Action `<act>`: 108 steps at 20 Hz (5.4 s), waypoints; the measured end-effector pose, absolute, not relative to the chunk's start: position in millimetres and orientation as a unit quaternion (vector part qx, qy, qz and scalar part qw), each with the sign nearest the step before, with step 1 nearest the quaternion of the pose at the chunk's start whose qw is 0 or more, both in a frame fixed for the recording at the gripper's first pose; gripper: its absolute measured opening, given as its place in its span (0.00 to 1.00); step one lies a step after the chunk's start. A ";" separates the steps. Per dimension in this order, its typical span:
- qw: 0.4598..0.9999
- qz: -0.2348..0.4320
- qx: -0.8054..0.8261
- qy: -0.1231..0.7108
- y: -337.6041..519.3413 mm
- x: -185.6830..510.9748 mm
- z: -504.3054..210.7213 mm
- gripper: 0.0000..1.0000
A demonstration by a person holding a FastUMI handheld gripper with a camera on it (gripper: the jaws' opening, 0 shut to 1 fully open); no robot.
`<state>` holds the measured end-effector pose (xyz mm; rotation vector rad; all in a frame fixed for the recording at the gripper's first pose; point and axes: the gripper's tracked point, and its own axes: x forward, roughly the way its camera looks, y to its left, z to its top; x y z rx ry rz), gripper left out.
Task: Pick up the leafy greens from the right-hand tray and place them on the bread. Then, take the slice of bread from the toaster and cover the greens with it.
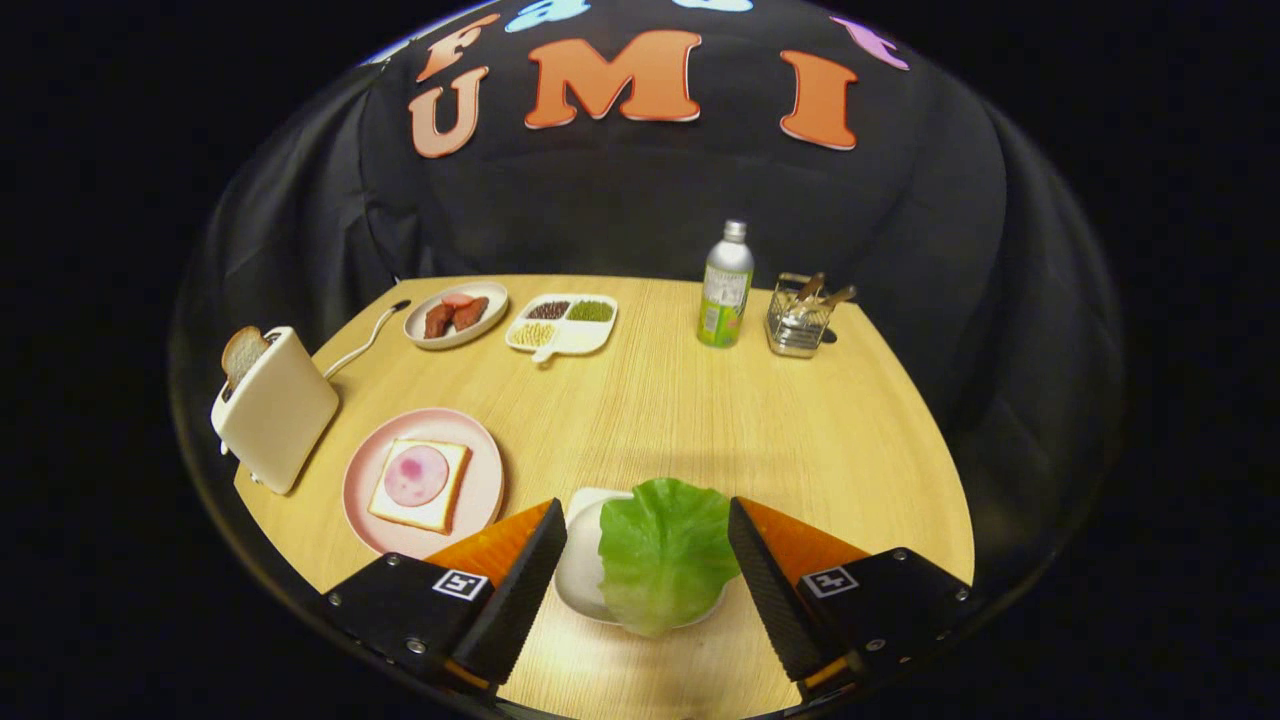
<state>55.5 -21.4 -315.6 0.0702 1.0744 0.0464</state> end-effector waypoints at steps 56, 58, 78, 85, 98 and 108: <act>0.834 0.088 0.120 0.531 97.5 97.7 -284.6 0.01; 0.833 0.091 0.119 0.532 107.6 101.3 -287.8 0.01; 0.786 0.137 0.101 0.594 223.5 88.9 -351.5 0.03; 0.800 0.127 0.079 0.581 222.7 100.2 -336.9 0.31; 0.821 0.185 0.107 0.530 293.1 124.6 -187.4 0.80; 0.805 0.244 0.098 0.532 394.2 132.9 -137.8 0.96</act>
